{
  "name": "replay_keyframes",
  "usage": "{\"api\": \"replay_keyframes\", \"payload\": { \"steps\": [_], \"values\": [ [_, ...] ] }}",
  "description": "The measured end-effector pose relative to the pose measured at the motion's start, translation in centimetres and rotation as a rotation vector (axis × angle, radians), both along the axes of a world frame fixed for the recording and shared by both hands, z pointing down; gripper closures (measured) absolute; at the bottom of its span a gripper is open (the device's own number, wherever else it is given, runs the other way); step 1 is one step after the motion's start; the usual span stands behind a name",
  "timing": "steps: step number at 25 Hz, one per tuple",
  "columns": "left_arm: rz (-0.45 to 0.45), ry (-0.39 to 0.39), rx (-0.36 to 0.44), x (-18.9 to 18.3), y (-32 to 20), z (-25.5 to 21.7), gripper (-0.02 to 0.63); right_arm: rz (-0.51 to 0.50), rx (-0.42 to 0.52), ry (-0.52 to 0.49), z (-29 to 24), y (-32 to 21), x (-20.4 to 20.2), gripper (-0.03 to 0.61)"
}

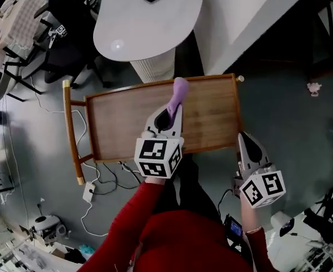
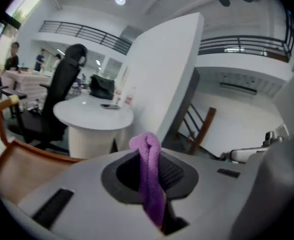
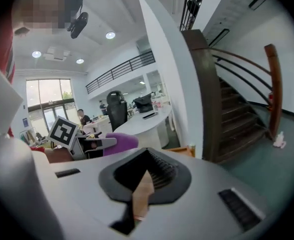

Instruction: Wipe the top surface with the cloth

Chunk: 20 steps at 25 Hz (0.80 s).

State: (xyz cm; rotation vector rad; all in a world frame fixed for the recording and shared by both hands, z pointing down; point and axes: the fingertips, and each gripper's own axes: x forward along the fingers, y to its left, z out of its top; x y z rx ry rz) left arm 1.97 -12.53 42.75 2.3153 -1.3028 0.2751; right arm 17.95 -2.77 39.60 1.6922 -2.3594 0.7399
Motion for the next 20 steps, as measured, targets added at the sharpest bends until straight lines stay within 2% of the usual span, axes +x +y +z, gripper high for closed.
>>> {"api": "replay_keyframes", "payload": {
  "steps": [3,5,7,9,12,15,17,20],
  "values": [
    [0.188,0.08,-0.048,9.4,1.6,0.9,0.563,0.114,0.008,0.018,-0.5,2.3,3.1,0.574],
    [0.277,0.111,-0.101,14.0,2.9,2.1,0.563,0.174,0.004,0.02,-0.4,3.9,4.6,0.574],
    [0.336,0.101,-0.146,17.0,4.0,3.8,0.563,0.209,-0.003,0.02,-0.2,5.1,5.5,0.574],
    [0.359,0.066,-0.182,18.5,4.5,5.7,0.563,0.226,-0.015,0.021,0.0,5.8,5.9,0.574],
    [0.333,-0.001,-0.214,17.9,3.9,8.3,0.563,0.216,-0.026,0.018,0.2,6.0,5.7,0.574],
    [0.261,-0.074,-0.217,14.7,2.1,10.1,0.563,0.147,-0.03,0.011,0.3,4.7,5.0,0.574],
    [0.179,-0.117,-0.216,11.3,0.6,10.7,0.563,0.08,-0.03,0.002,0.4,3.2,4.2,0.574],
    [0.013,-0.156,-0.235,3.7,-1.0,11.5,0.563,-0.028,-0.034,-0.015,0.8,0.9,1.8,0.574]
  ]
}}
